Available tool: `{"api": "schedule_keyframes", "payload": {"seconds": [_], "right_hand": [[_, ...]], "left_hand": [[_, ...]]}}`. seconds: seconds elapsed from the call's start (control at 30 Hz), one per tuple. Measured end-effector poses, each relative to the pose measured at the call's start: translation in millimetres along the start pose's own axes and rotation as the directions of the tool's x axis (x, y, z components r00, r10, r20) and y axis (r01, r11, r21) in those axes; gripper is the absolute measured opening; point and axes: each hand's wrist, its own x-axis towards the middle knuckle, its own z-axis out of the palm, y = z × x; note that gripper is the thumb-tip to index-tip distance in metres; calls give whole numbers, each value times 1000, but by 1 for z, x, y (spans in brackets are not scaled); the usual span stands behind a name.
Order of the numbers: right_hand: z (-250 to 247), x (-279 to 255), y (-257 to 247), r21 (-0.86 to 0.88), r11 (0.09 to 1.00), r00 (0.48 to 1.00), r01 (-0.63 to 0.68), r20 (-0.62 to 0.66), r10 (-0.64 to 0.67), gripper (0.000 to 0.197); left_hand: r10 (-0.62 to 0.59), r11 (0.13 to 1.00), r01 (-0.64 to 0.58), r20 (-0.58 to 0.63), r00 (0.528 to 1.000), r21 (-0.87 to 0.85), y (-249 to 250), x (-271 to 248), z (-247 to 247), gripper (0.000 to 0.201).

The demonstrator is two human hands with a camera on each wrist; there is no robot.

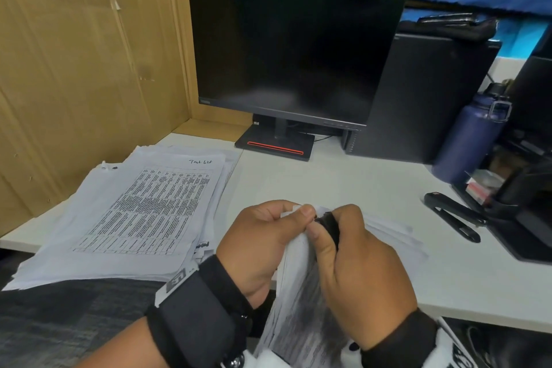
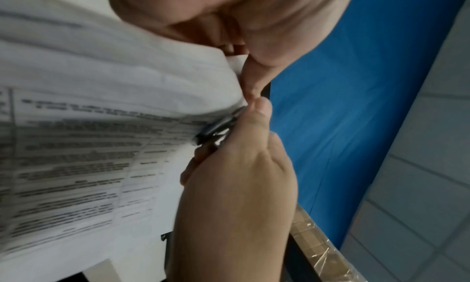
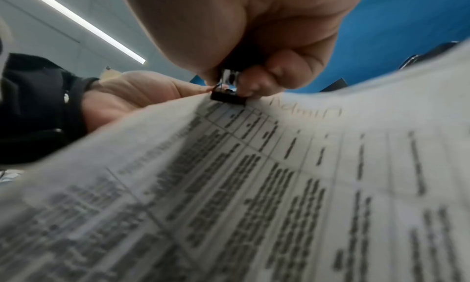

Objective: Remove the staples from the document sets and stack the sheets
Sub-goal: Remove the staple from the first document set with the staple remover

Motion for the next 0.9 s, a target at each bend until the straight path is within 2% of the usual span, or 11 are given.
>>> {"api": "schedule_keyframes", "payload": {"seconds": [0.07,0.13,0.27,0.4,0.53,0.63,0.73,0.83,0.9], "right_hand": [[2,-1,1,10,999,999,-43,22,43,51],[5,-1,4,100,990,993,-101,73,94,58],[7,2,6,274,944,980,-184,124,156,53],[7,3,8,411,876,965,-253,176,197,45],[6,4,9,344,911,969,-228,174,177,40],[8,2,8,245,951,976,-190,152,156,43],[11,0,8,53,997,998,-56,39,54,41],[10,2,8,-59,998,999,9,-46,-12,40],[10,2,8,-87,996,996,30,-77,-37,38]], "left_hand": [[9,1000,-8,-25,1000,11,-4,0,1,22],[-6,1000,6,-39,999,-4,-7,1,1,18],[-64,997,62,-43,997,-38,-10,4,-1,10],[-140,987,138,-14,990,-85,-13,8,-5,13],[-151,983,154,39,988,-100,-10,8,-7,16],[-147,984,150,35,988,-96,-11,9,-7,18],[-153,981,152,2,988,-121,-13,12,-9,17],[-206,958,206,21,978,-201,-13,14,-9,30],[-242,935,255,82,967,-246,-11,13,-8,19]]}}
